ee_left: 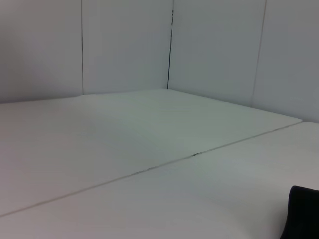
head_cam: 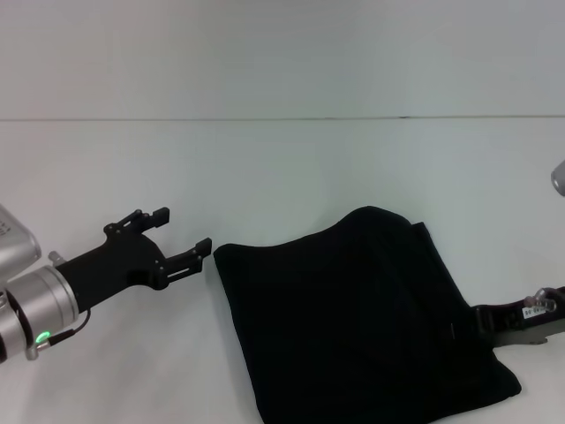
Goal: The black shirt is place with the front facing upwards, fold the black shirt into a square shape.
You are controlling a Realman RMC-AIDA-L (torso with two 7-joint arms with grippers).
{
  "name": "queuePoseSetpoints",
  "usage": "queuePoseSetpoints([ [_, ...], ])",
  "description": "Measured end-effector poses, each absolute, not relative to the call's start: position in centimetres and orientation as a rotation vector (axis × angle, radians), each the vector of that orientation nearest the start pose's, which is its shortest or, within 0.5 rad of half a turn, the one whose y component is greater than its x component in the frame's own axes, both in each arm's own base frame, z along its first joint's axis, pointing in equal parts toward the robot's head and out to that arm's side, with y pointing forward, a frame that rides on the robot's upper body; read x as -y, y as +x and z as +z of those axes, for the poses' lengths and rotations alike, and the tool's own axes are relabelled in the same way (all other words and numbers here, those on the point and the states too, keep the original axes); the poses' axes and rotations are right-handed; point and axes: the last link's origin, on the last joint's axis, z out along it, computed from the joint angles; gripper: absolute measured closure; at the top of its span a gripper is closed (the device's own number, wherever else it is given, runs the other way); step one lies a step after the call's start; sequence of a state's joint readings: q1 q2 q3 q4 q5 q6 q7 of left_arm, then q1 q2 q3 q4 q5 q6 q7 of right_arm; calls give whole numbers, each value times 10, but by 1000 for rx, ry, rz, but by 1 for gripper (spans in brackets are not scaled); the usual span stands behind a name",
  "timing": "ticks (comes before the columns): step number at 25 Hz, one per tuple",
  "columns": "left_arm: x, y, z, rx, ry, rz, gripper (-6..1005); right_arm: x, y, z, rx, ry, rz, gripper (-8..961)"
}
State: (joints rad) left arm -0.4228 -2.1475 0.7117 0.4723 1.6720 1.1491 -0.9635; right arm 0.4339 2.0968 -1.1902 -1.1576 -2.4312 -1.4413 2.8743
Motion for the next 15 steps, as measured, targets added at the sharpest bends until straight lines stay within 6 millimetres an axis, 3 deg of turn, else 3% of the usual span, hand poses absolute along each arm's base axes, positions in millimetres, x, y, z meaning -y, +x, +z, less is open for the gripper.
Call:
queuePoseSetpoints([
  [13, -326, -313, -35, 610, -2293, -612, 126, -332, 272, 9, -1825, -2104, -14, 745],
  [15, -325, -313, -36, 609, -2302, -614, 126, -331, 275, 11, -1828, -2097, -4, 902],
])
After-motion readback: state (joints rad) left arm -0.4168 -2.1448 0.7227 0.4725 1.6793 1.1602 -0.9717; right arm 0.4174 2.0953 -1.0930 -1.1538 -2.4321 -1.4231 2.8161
